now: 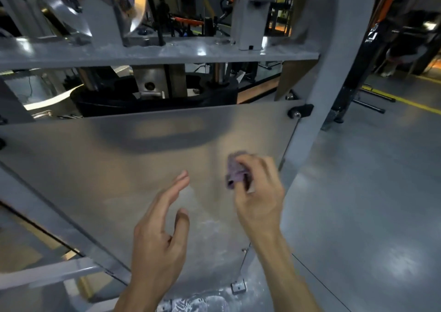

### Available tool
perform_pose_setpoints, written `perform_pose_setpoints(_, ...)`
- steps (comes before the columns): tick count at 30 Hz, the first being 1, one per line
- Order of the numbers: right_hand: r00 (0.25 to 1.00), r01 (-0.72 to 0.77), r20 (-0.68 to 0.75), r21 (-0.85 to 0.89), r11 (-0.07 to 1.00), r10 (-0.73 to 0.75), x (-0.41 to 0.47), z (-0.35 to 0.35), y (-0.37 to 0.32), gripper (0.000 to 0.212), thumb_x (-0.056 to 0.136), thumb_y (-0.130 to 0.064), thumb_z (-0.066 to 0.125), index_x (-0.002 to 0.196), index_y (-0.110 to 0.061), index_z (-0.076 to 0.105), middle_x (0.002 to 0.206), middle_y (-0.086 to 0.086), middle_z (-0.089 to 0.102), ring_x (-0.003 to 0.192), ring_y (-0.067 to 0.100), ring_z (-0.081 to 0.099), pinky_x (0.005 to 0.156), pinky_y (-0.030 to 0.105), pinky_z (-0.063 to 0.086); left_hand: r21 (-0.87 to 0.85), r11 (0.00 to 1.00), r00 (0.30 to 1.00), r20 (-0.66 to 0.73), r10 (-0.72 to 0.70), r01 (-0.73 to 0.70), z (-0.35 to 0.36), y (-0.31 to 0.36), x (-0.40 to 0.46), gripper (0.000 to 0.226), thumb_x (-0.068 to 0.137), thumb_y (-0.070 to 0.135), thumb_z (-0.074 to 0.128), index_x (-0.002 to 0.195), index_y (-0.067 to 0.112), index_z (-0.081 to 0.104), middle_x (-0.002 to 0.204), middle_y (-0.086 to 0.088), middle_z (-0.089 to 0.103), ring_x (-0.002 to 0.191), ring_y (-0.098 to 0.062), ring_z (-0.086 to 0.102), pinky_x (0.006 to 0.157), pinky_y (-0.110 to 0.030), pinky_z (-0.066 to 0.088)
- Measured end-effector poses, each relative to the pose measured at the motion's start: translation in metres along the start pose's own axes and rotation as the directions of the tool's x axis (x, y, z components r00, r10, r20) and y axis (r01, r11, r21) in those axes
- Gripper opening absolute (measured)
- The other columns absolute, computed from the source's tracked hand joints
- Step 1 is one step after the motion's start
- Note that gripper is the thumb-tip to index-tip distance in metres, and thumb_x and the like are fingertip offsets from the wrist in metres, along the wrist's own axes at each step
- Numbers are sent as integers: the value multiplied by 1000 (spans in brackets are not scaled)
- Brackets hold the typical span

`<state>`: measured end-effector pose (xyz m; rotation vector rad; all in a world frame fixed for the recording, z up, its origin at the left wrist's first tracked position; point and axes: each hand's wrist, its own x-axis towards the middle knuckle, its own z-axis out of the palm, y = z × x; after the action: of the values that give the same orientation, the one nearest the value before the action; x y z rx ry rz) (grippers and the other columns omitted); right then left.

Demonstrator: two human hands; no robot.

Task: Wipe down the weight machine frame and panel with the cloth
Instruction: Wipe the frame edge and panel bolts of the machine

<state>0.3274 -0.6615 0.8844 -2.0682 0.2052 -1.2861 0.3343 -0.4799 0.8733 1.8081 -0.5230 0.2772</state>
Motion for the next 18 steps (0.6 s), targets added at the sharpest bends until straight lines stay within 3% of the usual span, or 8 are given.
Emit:
perform_pose_setpoints(2, 990, -93, -108, -19, 996, 90, 12, -21, 18, 36, 79, 14, 64, 103, -12, 71, 103, -4, 60, 86, -5, 58, 77, 15, 50, 7, 1000, 1000, -12, -9, 9, 5, 3, -1, 52, 95, 11, 49, 138, 38, 57, 147, 23, 54, 139, -5, 49, 112, -41, 44)
perform_pose_setpoints(5, 971, -146, -194, -25, 989, 138, 18, -30, 33, 37, 81, 14, 60, 107, -11, 70, 105, -1, 62, 89, 8, 62, 78, 18, 51, 28, 999, 1000, -11, -21, 21, 14, 8, -4, 53, 94, 13, 50, 137, 45, 56, 146, 26, 53, 138, -4, 51, 112, -38, 43)
perform_pose_setpoints(11, 963, -262, -67, -19, 965, 260, -18, -30, 57, 41, 79, 19, 64, 104, -13, 70, 101, -4, 60, 89, -5, 61, 75, 10, 49, 37, 999, 1000, -21, -12, 12, 31, 14, -7, 55, 94, 10, 50, 137, 43, 58, 146, 24, 55, 138, -7, 52, 112, -43, 46)
perform_pose_setpoints(14, 970, -225, -81, 31, 974, 227, -3, -35, 48, 37, 79, 22, 63, 99, -8, 71, 98, 1, 62, 84, -13, 60, 72, 3, 44, 30, 1000, 999, -31, -8, 9, 39, 16, -6, 55, 93, 9, 50, 137, 43, 57, 145, 22, 56, 137, -8, 53, 112, -48, 46)
perform_pose_setpoints(18, 984, -113, -134, 44, 993, 117, 20, -35, 46, 34, 82, 14, 64, 105, -10, 71, 103, -1, 63, 91, 7, 63, 78, 22, 52, 33, 999, 999, -28, -17, 18, 49, 19, -6, 56, 93, 10, 49, 135, 46, 56, 144, 24, 56, 135, -7, 54, 111, -38, 45)
